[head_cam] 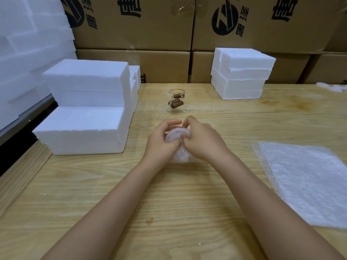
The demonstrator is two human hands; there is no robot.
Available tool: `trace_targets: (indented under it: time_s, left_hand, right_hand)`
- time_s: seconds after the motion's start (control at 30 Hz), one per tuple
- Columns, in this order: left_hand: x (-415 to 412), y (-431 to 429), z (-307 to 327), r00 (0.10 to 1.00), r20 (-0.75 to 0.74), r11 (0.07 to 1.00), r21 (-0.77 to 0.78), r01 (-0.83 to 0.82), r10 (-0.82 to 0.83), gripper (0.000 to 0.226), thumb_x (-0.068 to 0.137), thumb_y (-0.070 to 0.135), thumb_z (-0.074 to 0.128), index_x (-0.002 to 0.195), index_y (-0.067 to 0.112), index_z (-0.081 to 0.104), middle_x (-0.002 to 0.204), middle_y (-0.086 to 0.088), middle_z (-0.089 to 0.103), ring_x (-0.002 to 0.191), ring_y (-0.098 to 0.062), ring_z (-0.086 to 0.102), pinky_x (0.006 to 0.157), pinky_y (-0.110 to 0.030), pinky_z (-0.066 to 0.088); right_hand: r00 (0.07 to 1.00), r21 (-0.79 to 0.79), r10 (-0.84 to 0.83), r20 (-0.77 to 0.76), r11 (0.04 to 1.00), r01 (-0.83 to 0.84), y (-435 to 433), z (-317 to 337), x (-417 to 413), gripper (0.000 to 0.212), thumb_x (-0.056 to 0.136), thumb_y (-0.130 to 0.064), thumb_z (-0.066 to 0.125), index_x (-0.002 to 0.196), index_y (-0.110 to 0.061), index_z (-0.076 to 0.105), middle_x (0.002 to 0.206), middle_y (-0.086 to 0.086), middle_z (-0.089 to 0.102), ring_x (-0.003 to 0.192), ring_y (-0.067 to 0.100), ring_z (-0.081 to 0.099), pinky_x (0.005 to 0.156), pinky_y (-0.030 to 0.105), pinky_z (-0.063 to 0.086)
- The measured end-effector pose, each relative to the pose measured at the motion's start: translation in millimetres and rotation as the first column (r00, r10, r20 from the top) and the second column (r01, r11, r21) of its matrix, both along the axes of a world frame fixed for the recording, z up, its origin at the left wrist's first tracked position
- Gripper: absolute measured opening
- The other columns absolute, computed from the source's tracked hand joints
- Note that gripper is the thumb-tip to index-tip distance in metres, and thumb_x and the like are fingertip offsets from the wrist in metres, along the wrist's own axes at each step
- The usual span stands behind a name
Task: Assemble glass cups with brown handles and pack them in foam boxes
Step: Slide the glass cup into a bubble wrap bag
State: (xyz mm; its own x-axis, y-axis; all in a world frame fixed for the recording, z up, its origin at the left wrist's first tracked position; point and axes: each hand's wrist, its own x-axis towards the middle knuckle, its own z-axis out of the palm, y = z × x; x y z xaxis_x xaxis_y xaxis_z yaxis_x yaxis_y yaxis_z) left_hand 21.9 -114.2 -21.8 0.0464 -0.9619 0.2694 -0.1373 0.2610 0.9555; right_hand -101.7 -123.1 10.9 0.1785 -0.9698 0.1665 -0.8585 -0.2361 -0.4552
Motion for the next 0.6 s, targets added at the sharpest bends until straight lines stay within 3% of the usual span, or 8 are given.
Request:
trace_targets:
  time_s: [0.07, 0.13, 0.23, 0.33, 0.43, 0.5, 0.6]
  left_hand:
    - [1.2, 2.0, 2.1, 0.99, -0.098, 0.993, 0.056, 0.103, -0.097, 0.051, 0.063, 0.007, 0.06, 0.109, 0.03, 0.059, 0.117, -0.004, 0.062, 0.105, -0.015, 0.062, 0.084, -0.028, 0.055]
    - [1.8, 1.9, 0.3, 0.982, -0.119, 0.975, 0.153, 0.163, -0.146, 0.063, 0.062, 0.009, 0.063, 0.121, 0.03, 0.053, 0.122, -0.004, 0.056, 0.104, -0.014, 0.062, 0.079, -0.025, 0.055]
    - [-0.8, 0.7, -3.5, 0.987, -0.098, 0.971, 0.189, 0.147, -0.13, 0.061, 0.077, -0.009, 0.063, 0.125, 0.027, 0.049, 0.117, -0.01, 0.061, 0.096, -0.014, 0.066, 0.074, -0.023, 0.055]
    - [-1.7, -1.6, -4.4, 0.995, -0.098, 0.991, 0.128, 0.033, -0.02, 0.054, 0.08, -0.011, 0.057, 0.112, 0.032, 0.053, 0.103, -0.003, 0.064, 0.076, -0.001, 0.066, 0.061, -0.017, 0.053]
    - [0.5, -3.8, -7.3, 0.994, -0.067, 0.991, 0.111, -0.074, 0.082, 0.054, 0.077, -0.012, 0.057, 0.102, 0.035, 0.059, 0.1, 0.001, 0.066, 0.085, -0.011, 0.067, 0.067, -0.029, 0.058]
    - [2.0, -4.9, -8.5, 0.991, -0.044, 0.987, 0.106, -0.119, 0.124, 0.052, 0.075, -0.011, 0.058, 0.099, 0.034, 0.06, 0.098, 0.002, 0.066, 0.084, -0.015, 0.066, 0.067, -0.032, 0.058]
    - [1.2, -4.8, -7.9, 0.99, -0.052, 0.988, 0.096, -0.122, 0.127, 0.047, 0.076, -0.008, 0.059, 0.101, 0.031, 0.06, 0.099, 0.001, 0.067, 0.082, -0.013, 0.065, 0.061, -0.017, 0.053]
  right_hand:
    - [0.996, -0.033, -0.083, 0.017, 0.996, 0.083, -2.3, -3.1, -1.6, 0.019, 0.09, -0.021, 0.046, 0.109, -0.022, 0.046, 0.071, -0.006, 0.043, 0.079, 0.026, 0.05, 0.057, 0.031, 0.03]
    - [0.988, -0.077, -0.144, 0.047, 0.986, 0.147, -3.3, -4.7, -4.2, 0.019, 0.088, -0.018, 0.047, 0.107, -0.021, 0.045, 0.071, -0.005, 0.044, 0.078, 0.026, 0.05, 0.057, 0.032, 0.03]
    - [0.986, -0.133, -0.137, 0.093, 0.98, 0.148, -3.3, -2.3, -6.8, 0.026, 0.085, -0.021, 0.053, 0.11, -0.024, 0.045, 0.085, -0.004, 0.053, 0.081, 0.023, 0.05, 0.06, 0.032, 0.031]
    - [0.985, 0.012, 0.018, 0.173, 1.0, -0.02, -2.9, 4.0, -6.1, 0.049, 0.077, -0.038, 0.065, 0.122, -0.027, 0.049, 0.112, -0.003, 0.056, 0.097, 0.019, 0.052, 0.076, 0.035, 0.043]
    - [0.974, 0.202, 0.152, 0.171, 0.962, -0.186, 0.9, 6.5, -2.8, 0.08, 0.073, -0.041, 0.07, 0.141, -0.031, 0.03, 0.126, 0.001, 0.047, 0.106, 0.021, 0.053, 0.085, 0.035, 0.046]
    - [0.986, 0.223, 0.118, 0.122, 0.964, -0.143, 1.5, 5.0, -1.9, 0.088, 0.076, -0.036, 0.069, 0.147, -0.029, 0.017, 0.122, 0.003, 0.047, 0.104, 0.023, 0.053, 0.082, 0.034, 0.045]
    - [0.991, 0.195, -0.03, 0.134, 0.981, 0.004, 2.4, 4.7, 1.1, 0.068, 0.079, -0.031, 0.064, 0.138, -0.02, 0.033, 0.104, 0.001, 0.052, 0.097, 0.027, 0.058, 0.078, 0.035, 0.048]
